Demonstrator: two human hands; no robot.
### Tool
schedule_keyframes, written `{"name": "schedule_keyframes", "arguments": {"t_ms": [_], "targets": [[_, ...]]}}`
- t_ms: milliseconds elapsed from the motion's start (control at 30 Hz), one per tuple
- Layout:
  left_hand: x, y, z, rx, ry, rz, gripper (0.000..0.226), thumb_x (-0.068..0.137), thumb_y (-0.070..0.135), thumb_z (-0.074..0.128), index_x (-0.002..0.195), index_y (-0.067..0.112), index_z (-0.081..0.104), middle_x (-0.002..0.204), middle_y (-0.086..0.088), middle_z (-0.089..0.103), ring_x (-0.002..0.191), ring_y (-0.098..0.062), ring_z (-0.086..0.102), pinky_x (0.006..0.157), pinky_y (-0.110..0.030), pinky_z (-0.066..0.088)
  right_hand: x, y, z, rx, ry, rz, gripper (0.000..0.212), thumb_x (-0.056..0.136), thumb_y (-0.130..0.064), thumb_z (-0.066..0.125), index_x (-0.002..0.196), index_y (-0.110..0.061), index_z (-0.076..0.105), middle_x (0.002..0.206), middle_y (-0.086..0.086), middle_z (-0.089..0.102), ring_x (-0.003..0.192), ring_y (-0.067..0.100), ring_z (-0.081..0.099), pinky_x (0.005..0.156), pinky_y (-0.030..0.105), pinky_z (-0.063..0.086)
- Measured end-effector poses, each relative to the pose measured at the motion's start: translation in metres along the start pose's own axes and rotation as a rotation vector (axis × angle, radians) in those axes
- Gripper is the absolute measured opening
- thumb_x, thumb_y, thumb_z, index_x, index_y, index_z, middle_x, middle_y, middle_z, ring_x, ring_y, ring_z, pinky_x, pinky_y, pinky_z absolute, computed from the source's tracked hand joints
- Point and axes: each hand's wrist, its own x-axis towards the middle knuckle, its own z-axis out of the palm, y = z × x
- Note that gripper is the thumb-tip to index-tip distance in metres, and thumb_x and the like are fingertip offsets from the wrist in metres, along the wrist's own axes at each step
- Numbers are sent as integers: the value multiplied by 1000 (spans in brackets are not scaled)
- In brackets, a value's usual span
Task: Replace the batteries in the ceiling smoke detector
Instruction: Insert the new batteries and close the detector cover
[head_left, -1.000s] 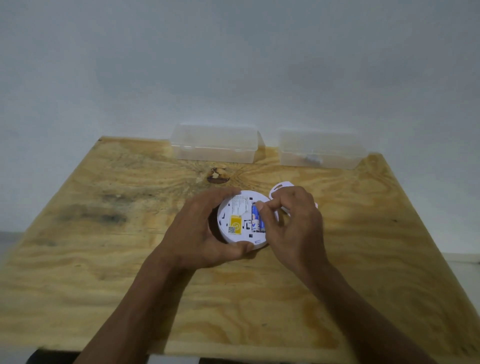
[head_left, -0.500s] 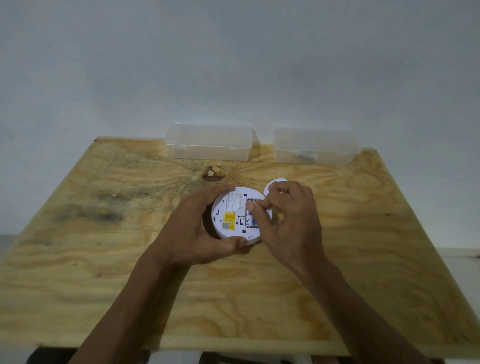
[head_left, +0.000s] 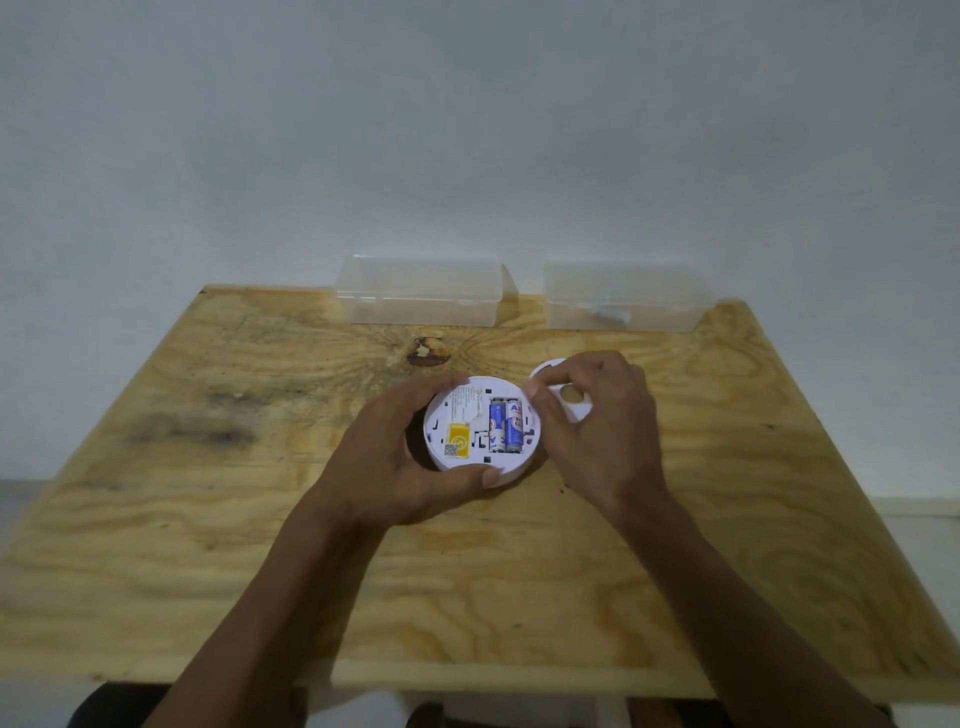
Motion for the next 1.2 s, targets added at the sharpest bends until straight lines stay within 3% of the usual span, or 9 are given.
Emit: {"name": "schedule_keyframes", "arguments": {"t_ms": [167,233,367,633,733,867,967,1100,1200], "targets": [[-4,-13,3,17,-3,-57,76,57,54,84,126,35,59,112,30,67,105,9,65,84,-17,56,20,16,-15,-240,-172,257,58,82,-55,67,128,-19,60,132,4,55,128,25,43,99,38,40],[-4,-12,2,23,-15,-51,75,58,54,83,126,38,58,113,36,65,105,11,64,82,-11,54,22,20,-15,-344,-257,295,68,78,-66,65,128,-20,59,132,5,54,127,27,43,98,42,42],[-2,-4,0,30,-18,-36,66,60,48,87,118,51,53,110,46,61,102,12,64,79,-13,55,21,24,-11,-394,-270,289,65,74,-69,67,122,-25,62,127,1,54,121,26,44,94,43,42],[-4,-5,0,6,-12,-46,68,59,52,84,119,51,54,115,39,63,104,10,65,81,-14,56,25,20,-10,-174,-236,323,58,66,-48,85,110,-24,57,115,-2,61,112,24,53,92,43,46],[-3,-5,0,10,-21,-48,70,59,49,85,121,49,53,115,41,62,104,12,64,81,-9,53,25,17,-11,-34,-206,308,55,65,-32,90,108,-23,57,103,-1,65,93,22,63,79,43,55],[-4,-11,1,7,-23,-75,79,59,43,90,131,37,57,113,30,68,106,10,65,82,-12,55,32,16,-22,136,-149,293,27,77,-20,83,98,-20,67,93,2,70,77,17,67,55,33,58],[-5,-13,2,-4,-11,-61,76,59,40,91,126,43,55,115,28,68,105,5,68,83,-22,59,36,6,-35,345,-59,292,25,75,-20,85,96,-17,71,91,0,74,74,14,72,57,33,60],[-1,-4,0,-14,-16,-2,73,63,26,94,119,53,56,112,26,71,99,0,71,77,-23,60,33,-16,-49,452,-275,217,29,71,-16,88,96,-16,74,95,0,73,76,14,74,57,24,57],[1,1,-2,-5,-34,44,77,67,19,93,119,62,54,110,28,71,95,-1,72,74,-20,59,32,-29,-47,264,-437,138,22,70,-23,89,88,-22,75,97,-4,74,86,17,72,73,37,61]]}}
